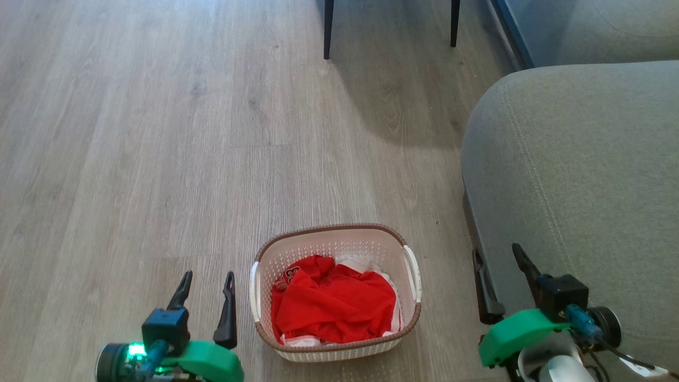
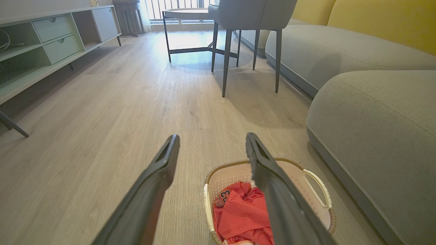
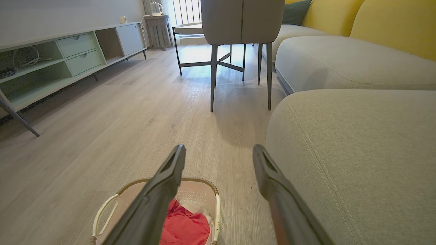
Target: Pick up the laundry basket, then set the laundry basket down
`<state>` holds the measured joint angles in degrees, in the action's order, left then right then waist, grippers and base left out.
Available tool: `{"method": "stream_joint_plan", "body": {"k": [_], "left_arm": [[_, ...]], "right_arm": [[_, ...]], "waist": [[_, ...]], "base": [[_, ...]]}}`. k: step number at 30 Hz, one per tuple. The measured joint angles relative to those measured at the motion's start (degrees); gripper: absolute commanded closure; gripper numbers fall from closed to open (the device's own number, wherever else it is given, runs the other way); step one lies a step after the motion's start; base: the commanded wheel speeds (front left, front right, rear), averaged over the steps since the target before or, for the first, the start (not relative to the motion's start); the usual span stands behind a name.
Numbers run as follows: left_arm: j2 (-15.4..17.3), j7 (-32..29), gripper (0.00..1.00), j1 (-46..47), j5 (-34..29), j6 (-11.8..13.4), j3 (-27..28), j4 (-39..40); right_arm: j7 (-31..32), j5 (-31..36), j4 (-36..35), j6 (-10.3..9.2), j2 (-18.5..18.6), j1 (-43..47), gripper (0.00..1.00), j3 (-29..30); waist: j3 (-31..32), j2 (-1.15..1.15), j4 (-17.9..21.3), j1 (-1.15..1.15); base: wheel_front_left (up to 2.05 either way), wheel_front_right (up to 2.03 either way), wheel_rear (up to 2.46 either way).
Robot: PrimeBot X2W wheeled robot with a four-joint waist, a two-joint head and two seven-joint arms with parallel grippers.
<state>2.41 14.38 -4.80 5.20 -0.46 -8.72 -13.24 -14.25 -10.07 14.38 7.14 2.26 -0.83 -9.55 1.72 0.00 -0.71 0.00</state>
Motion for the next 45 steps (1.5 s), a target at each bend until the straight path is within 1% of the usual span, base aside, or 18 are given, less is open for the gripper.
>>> {"method": "stream_joint_plan", "body": {"k": [17, 26, 31, 35, 41, 45], "left_arm": [[0.0, 0.0, 0.0, 0.0, 0.02, 0.05, -0.1, -0.24], [0.01, 0.0, 0.0, 0.05, 1.16, 0.47, -0.37, -0.54], [0.01, 0.0, 0.0, 1.18, 2.87, 0.58, -0.87, -0.7], [0.0, 0.01, 0.0, 4.75, 4.05, 1.01, -1.62, -1.51], [-0.02, 0.07, 0.0, 9.92, 5.14, 1.09, -1.74, -4.23], [-0.03, 0.07, 0.0, 13.4, 5.23, 1.58, -1.79, -6.44]], "right_arm": [[0.0, 0.0, 0.26, 0.0, 0.02, -0.03, 0.0, 0.07], [0.0, 0.27, 0.58, 0.0, 0.02, -0.86, 0.0, 0.32], [0.0, 1.01, 0.68, 0.0, 0.04, -3.88, 0.0, 0.8], [-0.02, 1.07, 1.15, 0.0, 0.05, -6.66, 0.0, 1.46], [-0.03, 1.55, 3.85, 0.0, 0.13, -11.79, 0.0, 2.55], [-0.04, 1.98, 5.78, 0.0, 0.23, -15.7, 0.0, 2.94]], "waist": [[-0.65, 0.0, 0.06, 0.0], [-2.58, 0.0, -0.16, 0.0], [-5.52, 0.0, -0.25, 0.0], [-8.73, 0.0, -0.37, 0.0], [-14.41, 0.0, -0.54, 0.01], [-18.57, 0.0, -0.68, 0.01]], "base": [[0.0, 0.0, 0.0], [0.0, 0.0, 0.0], [0.0, 0.0, 0.0], [0.0, 0.0, 0.0], [0.0, 0.0, 0.0], [0.0, 0.0, 0.0]]}}
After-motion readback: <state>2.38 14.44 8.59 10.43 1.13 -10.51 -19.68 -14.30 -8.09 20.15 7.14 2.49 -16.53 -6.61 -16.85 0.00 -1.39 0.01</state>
